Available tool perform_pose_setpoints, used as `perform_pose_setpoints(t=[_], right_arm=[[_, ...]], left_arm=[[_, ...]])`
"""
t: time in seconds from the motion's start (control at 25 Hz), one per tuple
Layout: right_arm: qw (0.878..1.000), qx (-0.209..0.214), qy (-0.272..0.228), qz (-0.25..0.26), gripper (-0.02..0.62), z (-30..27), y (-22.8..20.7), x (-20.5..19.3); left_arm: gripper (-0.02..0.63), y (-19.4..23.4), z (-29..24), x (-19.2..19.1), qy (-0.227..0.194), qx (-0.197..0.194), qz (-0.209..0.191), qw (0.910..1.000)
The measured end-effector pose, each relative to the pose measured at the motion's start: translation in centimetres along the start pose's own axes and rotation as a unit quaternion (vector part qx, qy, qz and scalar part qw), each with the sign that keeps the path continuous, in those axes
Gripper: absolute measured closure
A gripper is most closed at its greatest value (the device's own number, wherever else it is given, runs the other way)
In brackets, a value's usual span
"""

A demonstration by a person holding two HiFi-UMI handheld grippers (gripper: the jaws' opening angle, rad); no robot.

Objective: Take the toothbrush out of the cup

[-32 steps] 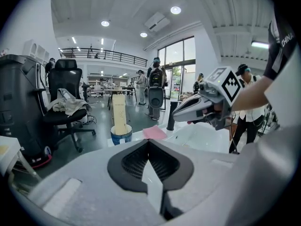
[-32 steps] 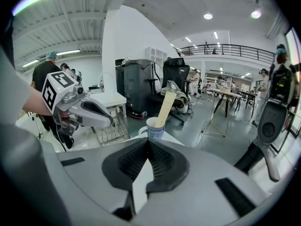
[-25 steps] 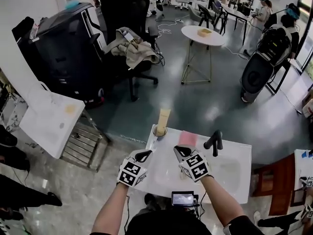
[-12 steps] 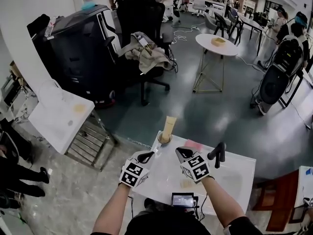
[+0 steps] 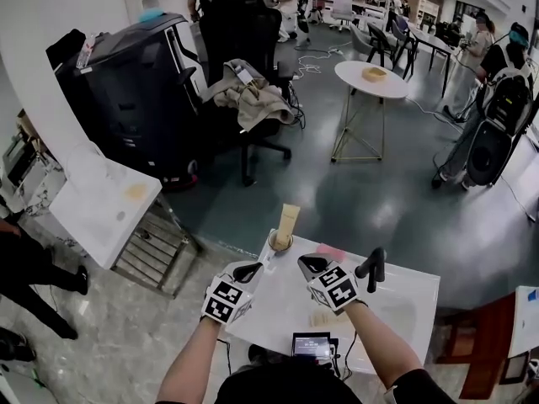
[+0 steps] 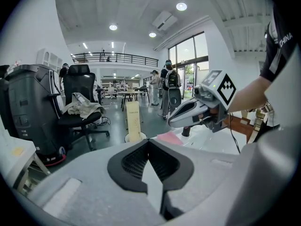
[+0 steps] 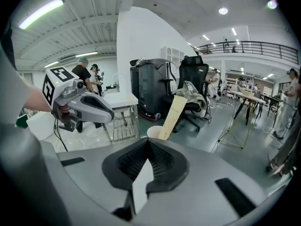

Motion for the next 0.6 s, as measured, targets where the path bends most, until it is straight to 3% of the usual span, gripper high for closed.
perform_pose_setpoints(t=[0.6], right_arm=[[0.999,0.013,-0.012,0.028,0.586,-4.0,-3.8,2.6]], left_arm=[[0.595,2.1,-0.7,0.6,0.019,0.004,-0.016,0.9997]])
Point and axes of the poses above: the fingertips, and each gripper's own axes: z backward along the fingers, y to its left, x out of its top, the point moved 1 cm from there along z, backward along the fingers, and after that the axes turned 10 degrees about -x, right-handed, at the moved point
